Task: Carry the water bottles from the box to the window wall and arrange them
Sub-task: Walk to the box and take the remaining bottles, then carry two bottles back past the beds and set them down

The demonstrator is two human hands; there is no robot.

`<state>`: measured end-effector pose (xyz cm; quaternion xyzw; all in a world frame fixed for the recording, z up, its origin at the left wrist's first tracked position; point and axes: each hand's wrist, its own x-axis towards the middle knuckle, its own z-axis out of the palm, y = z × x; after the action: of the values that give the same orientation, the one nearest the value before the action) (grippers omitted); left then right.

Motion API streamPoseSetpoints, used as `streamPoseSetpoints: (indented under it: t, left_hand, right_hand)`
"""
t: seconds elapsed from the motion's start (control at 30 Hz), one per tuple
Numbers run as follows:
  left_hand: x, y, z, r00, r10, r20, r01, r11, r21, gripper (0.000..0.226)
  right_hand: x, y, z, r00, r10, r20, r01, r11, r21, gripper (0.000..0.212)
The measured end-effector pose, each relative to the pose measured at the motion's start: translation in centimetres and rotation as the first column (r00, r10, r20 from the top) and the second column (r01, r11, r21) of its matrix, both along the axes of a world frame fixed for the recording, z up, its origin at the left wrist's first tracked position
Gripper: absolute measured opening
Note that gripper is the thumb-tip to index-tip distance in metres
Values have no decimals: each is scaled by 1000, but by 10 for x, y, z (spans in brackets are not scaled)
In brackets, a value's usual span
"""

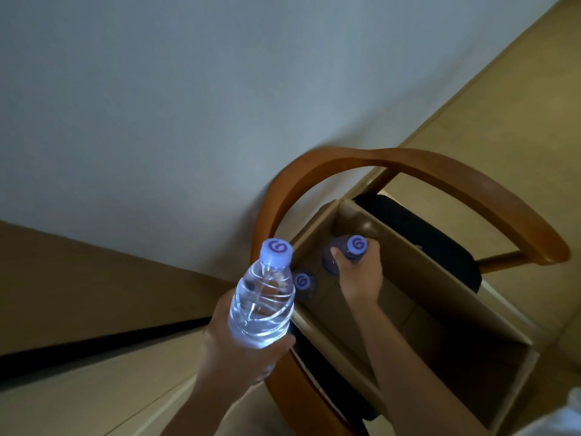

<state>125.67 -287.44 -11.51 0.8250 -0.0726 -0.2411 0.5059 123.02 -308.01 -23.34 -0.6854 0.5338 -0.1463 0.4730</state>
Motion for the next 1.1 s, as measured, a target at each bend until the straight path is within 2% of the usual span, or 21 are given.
streamPoseSetpoints:
  t: [0.07, 0.17, 0.23, 0.33, 0.43, 0.5, 0.6, 0.73, 0.87, 0.97, 1.1]
  left_hand:
    - [-11, 6, 3, 1000, -2, 0, 2, 1000, -17, 53]
    - [-32, 20, 13, 994, 83, 67, -82, 997, -14, 63]
    - [-53, 33, 24, 990, 117, 82, -114, 993, -43, 58]
    - [-90, 55, 49, 983, 154, 99, -142, 983, -115, 40]
    - [-128, 84, 64, 953, 276, 128, -249, 949, -193, 57]
    - [-151, 104, 74, 931, 352, 103, -316, 912, -261, 65]
    - [-179, 133, 88, 901, 429, 64, -380, 852, -359, 70]
    - [-213, 181, 99, 861, 499, 97, -422, 809, -409, 68]
    - [-250, 232, 106, 797, 592, 119, -491, 751, -442, 64]
    - [-286, 281, 110, 733, 671, 114, -559, 689, -461, 64]
    - [-350, 361, 116, 604, 788, 116, -658, 576, -485, 61]
  right_hand:
    - [-17, 13, 29, 997, 31, 76, -27, 998, -48, 49]
    - [-47, 34, 78, 970, 98, 224, -73, 991, -115, 55]
    - [-69, 47, 114, 935, 194, 297, -137, 970, -201, 50]
    - [-101, 70, 168, 833, 354, 424, -225, 919, -325, 41]
    - [-128, 98, 213, 695, 514, 503, -314, 846, -430, 42]
    - [-141, 121, 230, 609, 579, 543, -399, 815, -421, 44]
    - [-157, 164, 242, 501, 609, 615, -576, 765, -287, 43]
    - [-173, 218, 241, 392, 698, 600, -721, 638, -271, 35]
    - [-188, 273, 244, 319, 735, 599, -808, 541, -234, 29]
    - [-204, 326, 253, 196, 770, 607, -856, 437, -277, 28]
    - [-238, 410, 262, 56, 786, 615, -906, 299, -299, 26]
